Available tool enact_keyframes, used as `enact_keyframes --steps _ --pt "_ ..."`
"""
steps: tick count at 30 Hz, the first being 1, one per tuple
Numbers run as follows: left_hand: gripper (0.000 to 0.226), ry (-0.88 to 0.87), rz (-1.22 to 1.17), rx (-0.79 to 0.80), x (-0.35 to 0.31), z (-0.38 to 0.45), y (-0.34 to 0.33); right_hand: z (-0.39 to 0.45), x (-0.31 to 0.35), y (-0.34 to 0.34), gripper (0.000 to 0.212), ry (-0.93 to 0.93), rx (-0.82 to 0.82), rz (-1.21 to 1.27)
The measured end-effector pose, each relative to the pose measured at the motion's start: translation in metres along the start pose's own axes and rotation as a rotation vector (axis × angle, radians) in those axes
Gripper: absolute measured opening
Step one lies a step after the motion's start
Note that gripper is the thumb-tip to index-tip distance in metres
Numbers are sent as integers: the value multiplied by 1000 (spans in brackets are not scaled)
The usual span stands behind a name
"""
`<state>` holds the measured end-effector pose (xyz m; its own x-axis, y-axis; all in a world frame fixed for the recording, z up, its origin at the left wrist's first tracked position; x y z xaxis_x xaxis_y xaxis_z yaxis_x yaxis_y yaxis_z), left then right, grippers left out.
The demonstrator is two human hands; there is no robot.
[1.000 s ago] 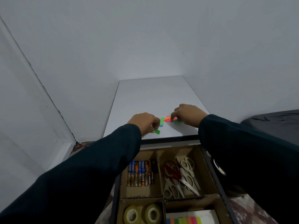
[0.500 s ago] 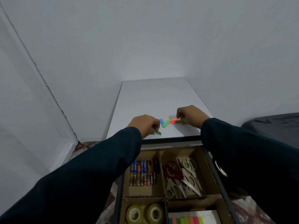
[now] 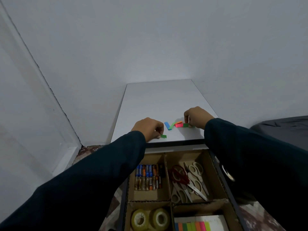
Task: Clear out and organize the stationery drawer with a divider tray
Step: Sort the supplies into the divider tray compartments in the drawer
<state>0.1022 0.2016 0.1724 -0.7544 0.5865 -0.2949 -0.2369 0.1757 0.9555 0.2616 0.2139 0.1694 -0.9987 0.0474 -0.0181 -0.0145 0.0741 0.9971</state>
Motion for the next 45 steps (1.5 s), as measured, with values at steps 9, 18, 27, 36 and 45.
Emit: enact_keyframes --steps 9,18,27,36,45 --pt "17 38 -46 -41 3 -4 -1 -14 -1 -6 23 -4 -171 -62" --pt "17 72 -134 -82 6 -4 -2 -25 -1 -8 23 7 -282 -81" --pt "16 80 -162 -113 6 -2 -1 -26 -1 -4 22 46 -248 11" --pt "18 169 -372 -179 11 -3 3 -33 -5 4 16 21 -199 238" --pt "18 239 -187 -102 12 -10 -1 -50 11 5 13 60 -149 191"
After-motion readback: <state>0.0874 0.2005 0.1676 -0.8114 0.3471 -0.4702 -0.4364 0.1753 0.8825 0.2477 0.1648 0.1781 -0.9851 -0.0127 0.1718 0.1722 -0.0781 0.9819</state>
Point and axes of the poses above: each hand's wrist, its own z-axis towards the middle knuckle, its own y-axis out of the back of the hand, x = y × z, the point moved 9 cm from there along z, towards the middle knuckle, and after that the axes turned 5 degrees about -z, right-handed, at the moved point
